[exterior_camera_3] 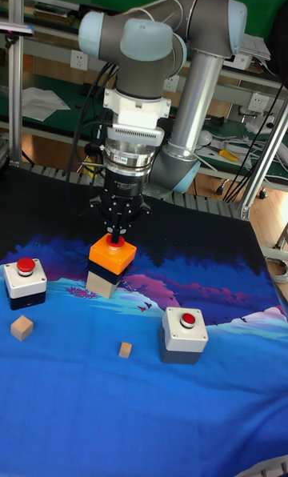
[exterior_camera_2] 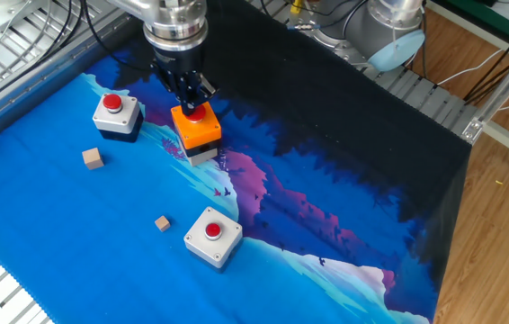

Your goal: Press three buttons from left to right in sequence

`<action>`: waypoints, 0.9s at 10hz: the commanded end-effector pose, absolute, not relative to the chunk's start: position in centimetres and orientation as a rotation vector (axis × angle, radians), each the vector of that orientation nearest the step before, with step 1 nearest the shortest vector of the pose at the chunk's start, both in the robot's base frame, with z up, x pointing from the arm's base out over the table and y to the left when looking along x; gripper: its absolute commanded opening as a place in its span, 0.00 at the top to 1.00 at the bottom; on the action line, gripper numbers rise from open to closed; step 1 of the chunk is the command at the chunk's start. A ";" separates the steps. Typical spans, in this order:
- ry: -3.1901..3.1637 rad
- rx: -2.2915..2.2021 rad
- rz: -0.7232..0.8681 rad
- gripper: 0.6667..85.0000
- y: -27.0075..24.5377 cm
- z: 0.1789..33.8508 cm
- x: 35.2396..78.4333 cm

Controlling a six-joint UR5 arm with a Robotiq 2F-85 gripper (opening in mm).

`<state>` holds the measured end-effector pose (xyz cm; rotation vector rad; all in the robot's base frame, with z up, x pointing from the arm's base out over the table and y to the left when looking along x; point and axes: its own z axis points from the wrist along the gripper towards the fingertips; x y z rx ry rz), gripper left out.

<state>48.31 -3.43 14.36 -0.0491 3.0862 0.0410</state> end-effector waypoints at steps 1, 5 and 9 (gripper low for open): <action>3.094 -0.020 0.046 1.00 -3.3 14.3 48.0; 3.083 -0.021 0.060 1.00 -3.1 14.3 48.3; 3.080 -0.024 0.062 1.00 -3.1 13.6 48.8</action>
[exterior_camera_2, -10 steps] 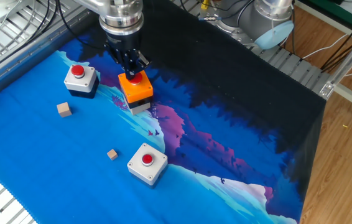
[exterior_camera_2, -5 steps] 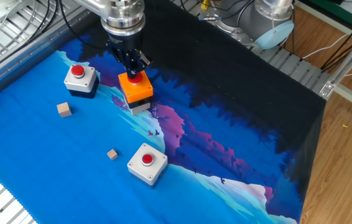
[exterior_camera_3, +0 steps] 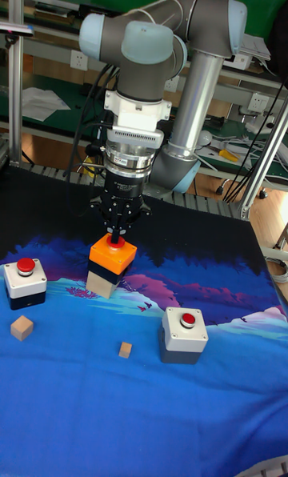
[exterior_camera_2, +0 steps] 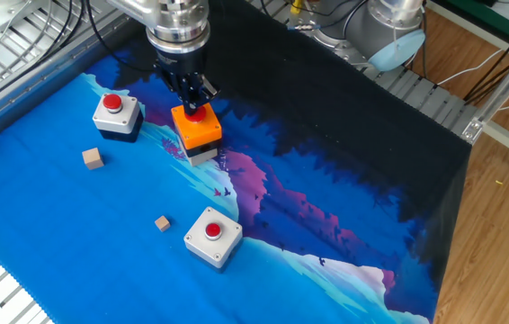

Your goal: Press three buttons from left to right in sequence

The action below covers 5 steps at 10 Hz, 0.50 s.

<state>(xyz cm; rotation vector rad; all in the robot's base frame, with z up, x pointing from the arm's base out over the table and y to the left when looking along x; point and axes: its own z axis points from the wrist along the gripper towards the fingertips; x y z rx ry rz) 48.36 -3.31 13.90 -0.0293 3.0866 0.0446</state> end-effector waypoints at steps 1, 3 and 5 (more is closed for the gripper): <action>3.077 -0.024 0.060 1.00 -3.1 13.1 49.1; 3.068 -0.028 0.052 1.00 -3.2 12.3 49.4; 3.072 -0.033 0.052 1.00 -3.3 12.4 49.2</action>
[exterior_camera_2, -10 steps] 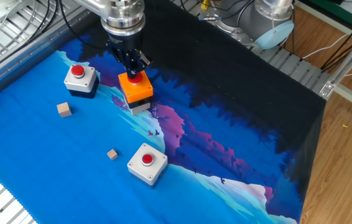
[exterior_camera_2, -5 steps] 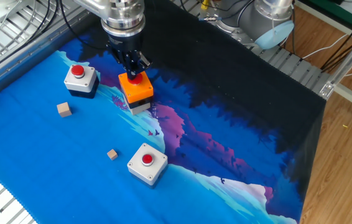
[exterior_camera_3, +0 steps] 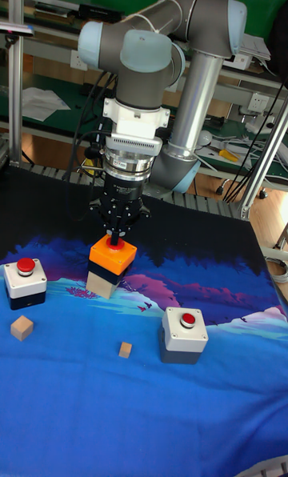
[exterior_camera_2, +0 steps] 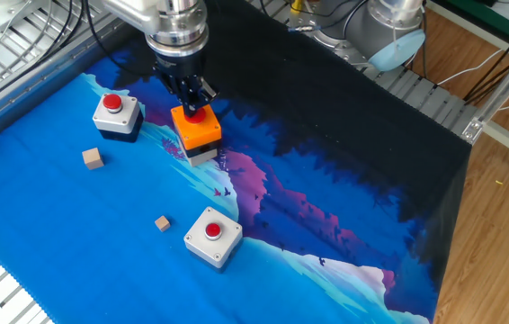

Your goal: Press three buttons from left to right in sequence

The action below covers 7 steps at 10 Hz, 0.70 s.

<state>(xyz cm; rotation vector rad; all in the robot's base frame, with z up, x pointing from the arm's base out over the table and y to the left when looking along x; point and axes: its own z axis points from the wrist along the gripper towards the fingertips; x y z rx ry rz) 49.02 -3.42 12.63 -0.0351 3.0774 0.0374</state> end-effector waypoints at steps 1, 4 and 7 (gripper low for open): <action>3.069 -0.035 0.057 1.00 -3.3 12.5 49.3; 3.072 -0.047 0.054 1.00 -3.7 13.0 49.0; 3.088 -0.056 0.007 1.00 -4.4 14.4 48.6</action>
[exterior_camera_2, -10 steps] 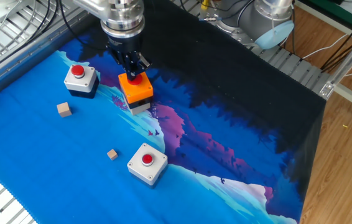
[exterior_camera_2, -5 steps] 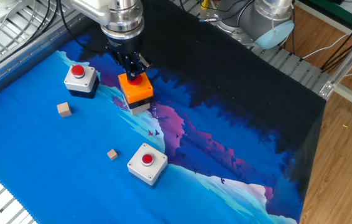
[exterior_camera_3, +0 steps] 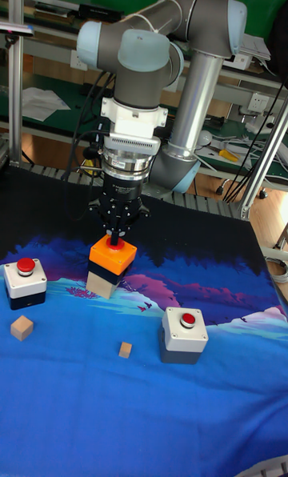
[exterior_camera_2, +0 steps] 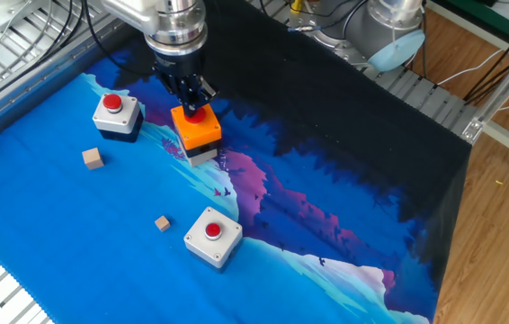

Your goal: Press three buttons from left to right in sequence

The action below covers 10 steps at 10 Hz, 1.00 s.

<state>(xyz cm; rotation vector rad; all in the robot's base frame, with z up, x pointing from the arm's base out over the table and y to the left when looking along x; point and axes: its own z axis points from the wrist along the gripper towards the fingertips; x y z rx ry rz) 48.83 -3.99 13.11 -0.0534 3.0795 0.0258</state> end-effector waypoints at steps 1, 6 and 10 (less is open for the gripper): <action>3.108 -0.059 -0.011 1.00 -4.6 16.1 48.2; 3.101 -0.064 0.081 1.00 -4.2 18.6 49.1; 3.067 -0.064 0.098 1.00 -3.9 18.9 50.0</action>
